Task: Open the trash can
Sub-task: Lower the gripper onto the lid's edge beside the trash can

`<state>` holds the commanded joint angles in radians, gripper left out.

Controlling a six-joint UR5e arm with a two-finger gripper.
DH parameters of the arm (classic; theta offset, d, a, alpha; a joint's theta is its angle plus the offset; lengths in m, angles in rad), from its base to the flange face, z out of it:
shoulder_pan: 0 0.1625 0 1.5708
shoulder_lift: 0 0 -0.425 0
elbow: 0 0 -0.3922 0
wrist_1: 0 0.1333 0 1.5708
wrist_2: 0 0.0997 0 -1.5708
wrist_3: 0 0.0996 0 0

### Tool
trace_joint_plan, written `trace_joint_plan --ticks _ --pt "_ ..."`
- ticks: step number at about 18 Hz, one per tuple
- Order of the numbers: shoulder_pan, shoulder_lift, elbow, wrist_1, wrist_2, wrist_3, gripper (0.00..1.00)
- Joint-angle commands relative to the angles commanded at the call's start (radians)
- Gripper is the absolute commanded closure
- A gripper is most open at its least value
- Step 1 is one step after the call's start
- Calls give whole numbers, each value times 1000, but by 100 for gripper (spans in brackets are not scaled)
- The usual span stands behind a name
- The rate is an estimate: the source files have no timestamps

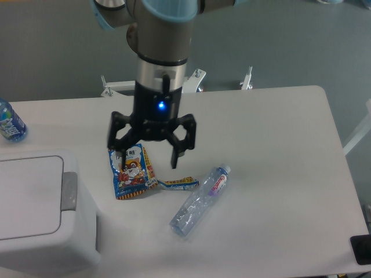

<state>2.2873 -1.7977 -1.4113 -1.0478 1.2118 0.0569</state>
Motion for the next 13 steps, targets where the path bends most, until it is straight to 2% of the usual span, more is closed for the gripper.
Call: trace_joint_plan --ticks 8,13 --pt "-54 -35 -2 49 0 -34 0" --pt "-68 -45 -2 49 2 -34 0"
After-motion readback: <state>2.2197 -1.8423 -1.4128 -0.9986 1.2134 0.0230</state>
